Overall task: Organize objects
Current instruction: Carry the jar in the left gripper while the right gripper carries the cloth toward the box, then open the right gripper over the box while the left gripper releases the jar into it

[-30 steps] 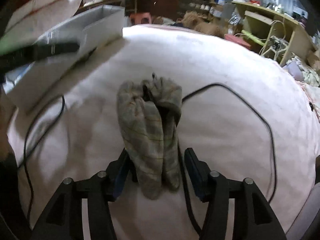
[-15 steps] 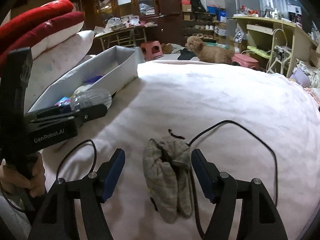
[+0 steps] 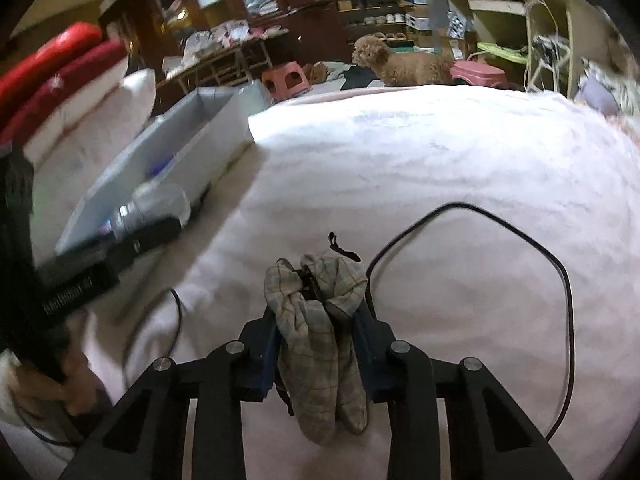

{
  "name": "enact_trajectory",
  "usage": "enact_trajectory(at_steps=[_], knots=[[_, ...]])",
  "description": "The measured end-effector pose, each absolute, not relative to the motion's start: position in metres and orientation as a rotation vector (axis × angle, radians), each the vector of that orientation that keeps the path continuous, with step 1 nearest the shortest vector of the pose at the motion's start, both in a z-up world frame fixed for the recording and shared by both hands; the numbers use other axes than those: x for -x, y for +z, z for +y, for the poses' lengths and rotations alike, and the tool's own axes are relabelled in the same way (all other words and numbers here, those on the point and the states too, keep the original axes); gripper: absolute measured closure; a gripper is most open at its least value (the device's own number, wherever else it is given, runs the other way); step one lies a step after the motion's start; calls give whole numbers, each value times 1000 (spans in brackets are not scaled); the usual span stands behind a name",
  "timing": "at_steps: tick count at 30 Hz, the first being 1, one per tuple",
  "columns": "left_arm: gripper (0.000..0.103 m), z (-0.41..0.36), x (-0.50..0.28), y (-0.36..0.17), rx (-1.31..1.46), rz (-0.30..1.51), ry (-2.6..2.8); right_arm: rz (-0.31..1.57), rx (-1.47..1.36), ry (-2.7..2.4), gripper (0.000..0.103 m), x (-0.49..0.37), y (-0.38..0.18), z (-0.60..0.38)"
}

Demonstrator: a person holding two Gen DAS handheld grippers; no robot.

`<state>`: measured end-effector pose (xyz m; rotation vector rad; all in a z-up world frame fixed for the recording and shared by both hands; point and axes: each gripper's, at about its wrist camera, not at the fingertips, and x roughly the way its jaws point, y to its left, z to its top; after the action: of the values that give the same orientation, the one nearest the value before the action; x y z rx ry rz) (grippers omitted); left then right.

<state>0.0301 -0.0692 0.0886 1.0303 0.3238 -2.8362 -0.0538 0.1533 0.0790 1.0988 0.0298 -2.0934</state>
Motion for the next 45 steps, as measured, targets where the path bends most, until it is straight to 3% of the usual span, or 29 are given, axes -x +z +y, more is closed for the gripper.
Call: enact_trajectory(at_steps=[5,12,18,28,33,35,39,45], knots=[[59,-83,-30,118,-952,342,-2846,-144,-1033,-2060,72,63,121,150],[59,-128,-33,145,-851,397,-2781,-243,-954,-2007,72,71,168,98],[59,-181,-34,149,-817,485,-2709,-232,-908,-2017,72,79,184,17],[59,-226,-27,115,-926,589,-2646,-8,-920,-2154,72,90,163,-97],[56,-229,-35,117,-903,649,-2606,77,-921,-2130,68,81,158,-110],[54,-226,-39,122,-887,614,-2598,104,-882,-2137,60,72,161,-107],[52,-210,-42,133,-859,510,-2617,-3,-839,-2075,49,67,173,-86],[52,-177,-47,144,-828,403,-2668,-101,-790,-1963,48,66,177,-11]])
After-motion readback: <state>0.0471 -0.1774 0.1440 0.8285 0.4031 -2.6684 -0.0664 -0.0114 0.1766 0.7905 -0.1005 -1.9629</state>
